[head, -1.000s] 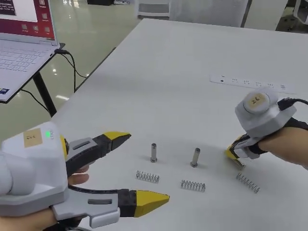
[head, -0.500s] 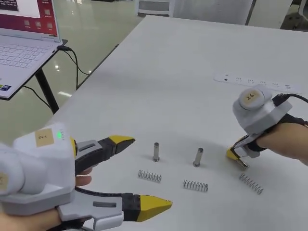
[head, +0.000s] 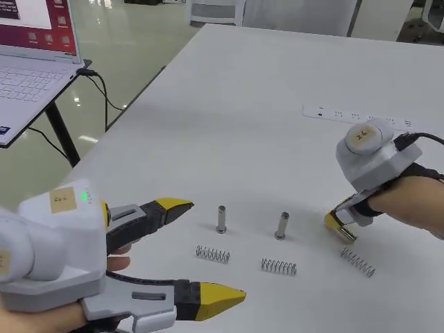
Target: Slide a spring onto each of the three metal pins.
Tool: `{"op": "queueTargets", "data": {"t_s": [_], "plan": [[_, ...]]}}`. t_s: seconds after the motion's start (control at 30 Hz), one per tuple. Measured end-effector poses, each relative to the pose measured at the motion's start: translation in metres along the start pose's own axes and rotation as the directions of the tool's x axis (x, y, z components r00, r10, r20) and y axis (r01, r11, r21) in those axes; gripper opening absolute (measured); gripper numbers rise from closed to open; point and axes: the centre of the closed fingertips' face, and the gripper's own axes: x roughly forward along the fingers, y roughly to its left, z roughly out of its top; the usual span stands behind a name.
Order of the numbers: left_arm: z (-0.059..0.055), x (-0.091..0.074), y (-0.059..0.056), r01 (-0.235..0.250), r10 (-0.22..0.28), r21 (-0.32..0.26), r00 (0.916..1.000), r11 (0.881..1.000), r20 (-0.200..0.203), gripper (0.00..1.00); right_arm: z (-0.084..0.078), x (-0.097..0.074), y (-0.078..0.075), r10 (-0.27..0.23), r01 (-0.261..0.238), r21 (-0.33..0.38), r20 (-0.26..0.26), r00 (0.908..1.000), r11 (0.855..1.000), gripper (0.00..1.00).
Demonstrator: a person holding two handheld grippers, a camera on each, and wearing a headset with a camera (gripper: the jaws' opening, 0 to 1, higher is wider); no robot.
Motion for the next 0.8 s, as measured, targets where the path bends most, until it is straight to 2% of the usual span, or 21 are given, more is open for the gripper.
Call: {"op": "queueTargets", "data": {"t_s": [0.27, 0.33, 0.6, 0.8], "plan": [[-0.001, 0.001, -0.005, 0.021, -0.021, 0.016, 0.9997, 1.000, -0.009, 0.77, -0.006, -0.022, 0.006, -0.020, 0.019, 0.018, 0.049, 0.9986, 1.000, 0.05], [-0.002, 0.001, -0.006, 0.026, -0.025, 0.021, 0.9996, 0.999, -0.012, 0.77, -0.008, -0.024, 0.004, -0.027, 0.026, 0.023, 0.062, 0.9977, 0.999, 0.05], [-0.002, 0.002, -0.010, 0.037, -0.037, 0.034, 0.9992, 0.999, -0.016, 0.76, -0.017, -0.034, 0.013, -0.039, 0.033, 0.058, 0.103, 0.9940, 0.998, 0.05], [-0.003, 0.003, -0.014, 0.048, -0.047, 0.043, 0.9986, 0.998, -0.023, 0.76, -0.011, -0.037, 0.014, -0.052, 0.042, 0.063, 0.167, 0.9845, 0.997, 0.05]]}}
